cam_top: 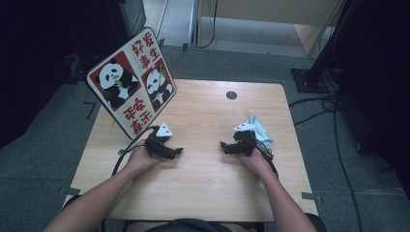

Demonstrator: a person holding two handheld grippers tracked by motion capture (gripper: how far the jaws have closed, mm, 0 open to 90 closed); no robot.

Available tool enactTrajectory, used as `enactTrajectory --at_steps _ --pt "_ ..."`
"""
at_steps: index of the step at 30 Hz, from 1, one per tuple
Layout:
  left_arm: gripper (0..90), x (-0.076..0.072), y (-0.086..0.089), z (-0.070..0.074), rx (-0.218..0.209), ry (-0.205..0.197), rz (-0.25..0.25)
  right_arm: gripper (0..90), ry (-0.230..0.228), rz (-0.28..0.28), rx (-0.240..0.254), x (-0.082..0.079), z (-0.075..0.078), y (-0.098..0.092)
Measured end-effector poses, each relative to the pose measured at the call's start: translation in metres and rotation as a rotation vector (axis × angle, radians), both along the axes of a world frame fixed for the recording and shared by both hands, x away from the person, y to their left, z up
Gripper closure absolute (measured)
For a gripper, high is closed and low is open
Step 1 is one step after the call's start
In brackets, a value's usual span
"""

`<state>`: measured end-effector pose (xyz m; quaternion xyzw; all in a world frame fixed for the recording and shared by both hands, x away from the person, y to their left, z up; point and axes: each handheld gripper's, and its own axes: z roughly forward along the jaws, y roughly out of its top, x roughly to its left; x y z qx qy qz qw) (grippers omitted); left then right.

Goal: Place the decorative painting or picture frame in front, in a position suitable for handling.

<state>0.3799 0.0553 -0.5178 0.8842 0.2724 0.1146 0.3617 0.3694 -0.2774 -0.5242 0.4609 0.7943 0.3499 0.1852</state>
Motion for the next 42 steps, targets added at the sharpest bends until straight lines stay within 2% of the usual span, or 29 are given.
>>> enactTrajectory --at_steps 5,8,10,12,18,21,24,27,32,42 --pt "16.3 0.0 -0.002 0.0 -0.007 -0.001 0.002 6.8 0.001 -0.001 0.002 0.0 0.0 0.0" --pt "16.3 0.0 -0.002 0.001 0.005 0.003 -0.019 6.7 0.001 -0.001 0.002 0.0 0.0 0.0" --pt "16.2 0.0 -0.002 0.002 0.009 0.012 -0.022 6.8 0.0 -0.001 0.002 0.0 0.0 0.0" --pt "16.3 0.001 -0.001 0.004 0.004 0.036 -0.028 6.8 0.001 -0.001 0.0 0.0 0.0 0.0" --pt "16.7 0.001 0.001 0.013 -0.012 0.05 -0.04 6.8 0.001 0.002 0.001 -0.001 0.0 0.0" --pt "22.8 0.001 0.007 0.019 -0.036 0.061 -0.048 6.8 0.0 0.004 0.0 -0.002 0.0 0.0" --pt "22.9 0.001 0.012 0.025 -0.043 0.069 -0.051 6.7 0.0 0.005 0.0 -0.002 0.0 -0.001" --pt "24.6 0.001 0.018 0.032 -0.058 0.099 -0.057 6.8 -0.002 0.008 -0.004 -0.002 0.0 -0.001" --pt "26.1 0.0 0.028 0.04 -0.076 0.106 -0.057 6.7 -0.001 0.009 -0.002 -0.002 0.0 -0.001" --pt "26.1 -0.004 0.046 0.052 -0.067 0.107 -0.06 6.7 -0.001 0.009 -0.002 -0.002 0.0 -0.001"
